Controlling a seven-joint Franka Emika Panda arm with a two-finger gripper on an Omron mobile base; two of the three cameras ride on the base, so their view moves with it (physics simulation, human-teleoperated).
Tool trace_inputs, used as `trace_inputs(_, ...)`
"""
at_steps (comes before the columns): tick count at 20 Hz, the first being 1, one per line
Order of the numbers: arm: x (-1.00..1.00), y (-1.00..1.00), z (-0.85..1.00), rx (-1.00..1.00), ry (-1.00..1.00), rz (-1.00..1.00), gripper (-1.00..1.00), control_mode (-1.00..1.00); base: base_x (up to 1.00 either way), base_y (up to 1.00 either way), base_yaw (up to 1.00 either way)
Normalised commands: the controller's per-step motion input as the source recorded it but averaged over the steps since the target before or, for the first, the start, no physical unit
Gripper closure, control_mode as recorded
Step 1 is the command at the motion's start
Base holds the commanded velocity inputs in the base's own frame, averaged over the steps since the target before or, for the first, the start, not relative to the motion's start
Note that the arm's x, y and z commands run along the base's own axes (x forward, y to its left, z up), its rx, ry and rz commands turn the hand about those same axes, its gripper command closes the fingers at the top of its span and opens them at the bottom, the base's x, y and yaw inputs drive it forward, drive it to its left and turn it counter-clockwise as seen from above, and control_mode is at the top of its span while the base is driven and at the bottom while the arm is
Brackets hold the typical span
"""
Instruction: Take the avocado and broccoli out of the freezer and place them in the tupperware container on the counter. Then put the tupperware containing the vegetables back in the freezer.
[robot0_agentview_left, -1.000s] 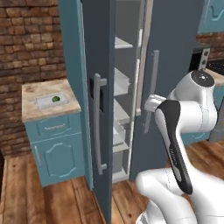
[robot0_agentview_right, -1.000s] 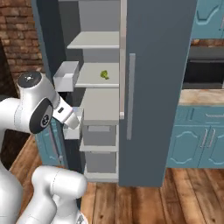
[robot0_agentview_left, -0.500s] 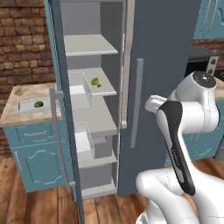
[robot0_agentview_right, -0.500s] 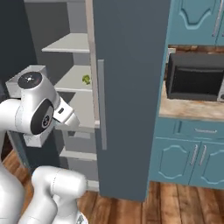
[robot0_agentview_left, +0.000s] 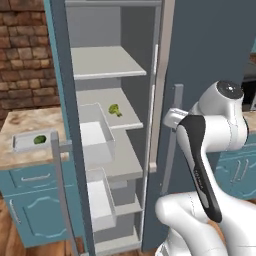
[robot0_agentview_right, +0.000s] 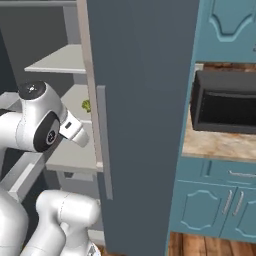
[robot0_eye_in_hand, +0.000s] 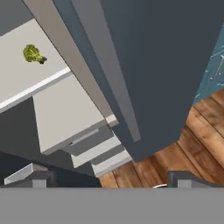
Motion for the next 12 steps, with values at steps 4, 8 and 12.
trace_inputs(4,0.0,0.0,0.0,0.0,0.0,0.0,-1.0,1.0,0.48,0.31,-0.01)
trace_inputs(8,0.0,0.0,0.0,0.0,0.0,0.0,-1.0,1.0,0.21,0.38,0.0)
trace_inputs(12,0.0,0.0,0.0,0.0,0.0,0.0,-1.0,1.0,0.43,0.33,0.0)
